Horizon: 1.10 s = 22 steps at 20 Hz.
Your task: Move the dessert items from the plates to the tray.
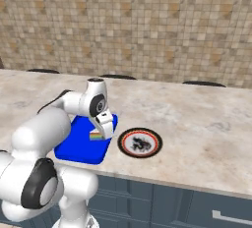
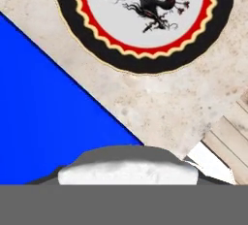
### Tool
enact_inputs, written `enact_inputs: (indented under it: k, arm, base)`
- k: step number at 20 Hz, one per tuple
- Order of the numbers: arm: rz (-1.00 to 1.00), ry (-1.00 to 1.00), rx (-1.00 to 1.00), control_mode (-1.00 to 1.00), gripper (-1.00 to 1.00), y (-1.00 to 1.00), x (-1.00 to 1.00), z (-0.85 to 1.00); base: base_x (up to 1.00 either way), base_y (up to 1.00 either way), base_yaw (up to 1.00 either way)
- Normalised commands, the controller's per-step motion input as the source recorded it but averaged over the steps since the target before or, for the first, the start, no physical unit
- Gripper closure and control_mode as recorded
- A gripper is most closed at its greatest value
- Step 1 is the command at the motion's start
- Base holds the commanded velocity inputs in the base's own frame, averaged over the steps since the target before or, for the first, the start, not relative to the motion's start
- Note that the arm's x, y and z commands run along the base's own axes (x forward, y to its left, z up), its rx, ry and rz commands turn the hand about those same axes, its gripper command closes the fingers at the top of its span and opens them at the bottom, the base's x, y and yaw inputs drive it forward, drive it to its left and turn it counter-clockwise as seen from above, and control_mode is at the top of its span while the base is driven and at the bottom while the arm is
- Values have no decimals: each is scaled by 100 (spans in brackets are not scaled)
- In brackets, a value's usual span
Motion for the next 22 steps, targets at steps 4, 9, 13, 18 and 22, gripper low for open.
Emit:
enact_inputs:
  k: [4,9,13,18,22]
  arm:
    - [9,0,1,-100,100,74,-27,0]
    - [12,-2,3,-100,100,43,-8,0]
    - [9,-5,1,-100,100,44,0,0]
    - [9,-1,2,-100,100,29,0,-12]
    - [9,-1,4,-100,100,13,0,-9]
  base:
    - [0,0,0]
    - [0,0,0]
    - [0,0,0]
    - [0,0,0]
    - [0,0,0]
